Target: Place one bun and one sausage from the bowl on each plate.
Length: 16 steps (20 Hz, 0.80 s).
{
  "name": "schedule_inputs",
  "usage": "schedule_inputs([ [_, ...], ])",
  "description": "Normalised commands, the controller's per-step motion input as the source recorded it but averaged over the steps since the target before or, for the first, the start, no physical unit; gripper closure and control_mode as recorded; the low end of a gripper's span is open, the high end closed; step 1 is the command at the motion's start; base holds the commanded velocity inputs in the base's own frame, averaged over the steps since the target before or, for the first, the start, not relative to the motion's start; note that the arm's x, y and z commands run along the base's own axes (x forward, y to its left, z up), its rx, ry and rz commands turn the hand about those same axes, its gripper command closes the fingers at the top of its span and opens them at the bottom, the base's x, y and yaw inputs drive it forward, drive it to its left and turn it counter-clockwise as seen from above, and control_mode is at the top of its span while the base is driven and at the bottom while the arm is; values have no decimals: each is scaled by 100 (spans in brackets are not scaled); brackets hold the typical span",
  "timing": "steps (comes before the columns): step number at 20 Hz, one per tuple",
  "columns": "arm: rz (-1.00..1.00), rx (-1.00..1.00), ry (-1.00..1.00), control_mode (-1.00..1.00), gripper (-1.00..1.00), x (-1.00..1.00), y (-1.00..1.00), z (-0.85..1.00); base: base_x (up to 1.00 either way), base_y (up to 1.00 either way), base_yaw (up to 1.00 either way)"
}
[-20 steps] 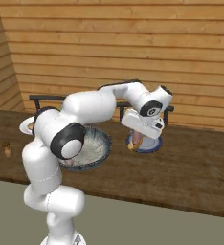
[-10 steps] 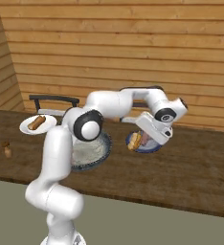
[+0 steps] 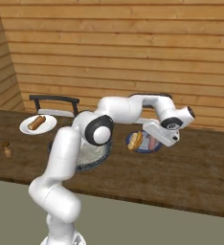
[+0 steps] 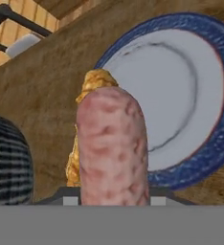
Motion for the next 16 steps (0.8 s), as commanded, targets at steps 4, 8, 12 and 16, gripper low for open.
schedule_inputs([
  [4, 0, -25, 4, -100, 100, 10, 46, 0, 0, 0, 0],
  [8, 0, -2, 15, -100, 100, 61, -9, -13, 0, 0, 0],
  [12, 1, 0, 15, -100, 100, 73, -3, -37, 0, 0, 0],
  [16, 8, 6, 0, -100, 100, 26, -53, -6, 0, 0, 0],
])
